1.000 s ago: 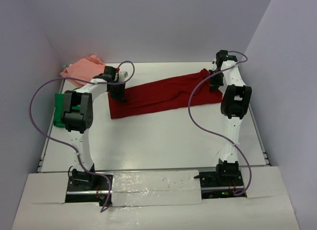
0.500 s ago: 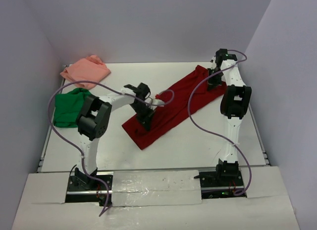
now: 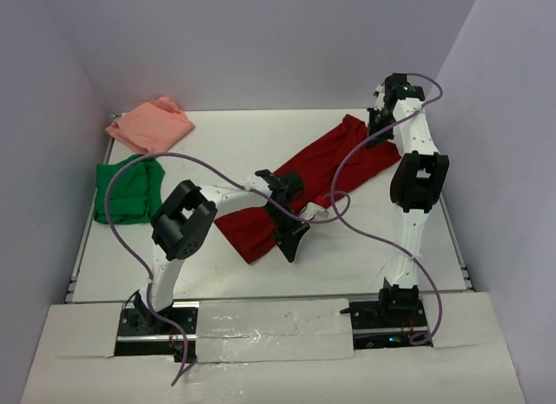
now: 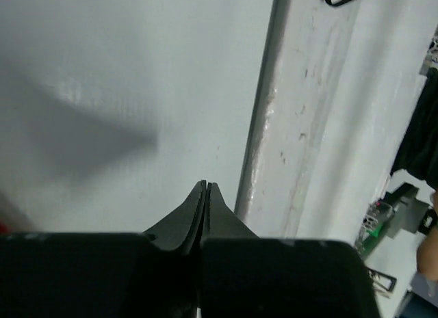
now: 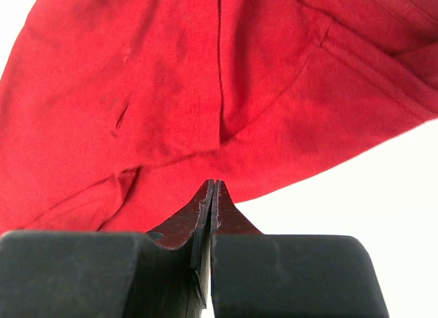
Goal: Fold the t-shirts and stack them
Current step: Rotate the tshirt 90 degrees
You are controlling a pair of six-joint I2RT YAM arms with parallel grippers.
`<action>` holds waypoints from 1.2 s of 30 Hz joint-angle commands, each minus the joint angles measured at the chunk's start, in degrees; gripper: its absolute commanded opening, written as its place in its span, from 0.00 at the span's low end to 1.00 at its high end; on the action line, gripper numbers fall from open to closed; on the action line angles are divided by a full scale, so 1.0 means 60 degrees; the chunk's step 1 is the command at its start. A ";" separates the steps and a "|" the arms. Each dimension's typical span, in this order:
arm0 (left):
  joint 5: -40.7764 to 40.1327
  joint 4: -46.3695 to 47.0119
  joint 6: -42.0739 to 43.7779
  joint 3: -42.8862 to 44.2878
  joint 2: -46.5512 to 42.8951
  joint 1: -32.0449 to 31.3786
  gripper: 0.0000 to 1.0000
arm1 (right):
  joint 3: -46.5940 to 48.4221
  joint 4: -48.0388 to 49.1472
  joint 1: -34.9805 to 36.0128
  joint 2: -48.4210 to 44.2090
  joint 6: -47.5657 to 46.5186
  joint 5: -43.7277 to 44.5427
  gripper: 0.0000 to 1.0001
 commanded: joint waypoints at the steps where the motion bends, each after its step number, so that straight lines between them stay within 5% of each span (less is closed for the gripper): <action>1: -0.0790 0.1600 -0.0625 -0.0036 -0.1296 0.0480 0.00 | -0.0336 -0.0098 0.0063 -0.1053 -0.0415 -0.0151 0.00; 9: -0.4438 0.5074 -0.2003 -0.2334 -0.3658 0.1563 0.00 | -0.1274 0.0370 0.0107 -0.1537 -0.0637 -0.0809 0.03; 14: -0.5759 0.6029 -0.2238 -0.2602 -0.3836 0.1799 0.01 | -0.2386 0.1188 0.0283 -0.2034 -0.0785 -0.1353 0.38; 17: -0.5734 0.5928 -0.2502 -0.2498 -0.3645 0.2003 0.07 | -0.2886 0.1381 0.0649 -0.2065 -0.0799 -0.0665 0.29; 22: -0.5674 0.6338 -0.2678 -0.2864 -0.4450 0.2560 0.21 | -0.3486 0.1747 0.1132 -0.1830 -0.0799 -0.0299 0.00; 26: -0.6288 0.6805 -0.2825 -0.3302 -0.5357 0.3188 0.36 | -0.3852 0.2535 0.1308 -0.1961 -0.0682 0.0330 0.00; 31: -0.6581 0.7773 -0.2825 -0.4080 -0.6676 0.3557 0.40 | -0.4642 0.3518 0.1440 -0.2723 -0.0828 0.1618 0.00; 36: -0.6583 0.7612 -0.3220 -0.4110 -0.6663 0.3674 0.40 | -0.5069 0.4164 0.1441 -0.3308 -0.0887 0.2514 0.34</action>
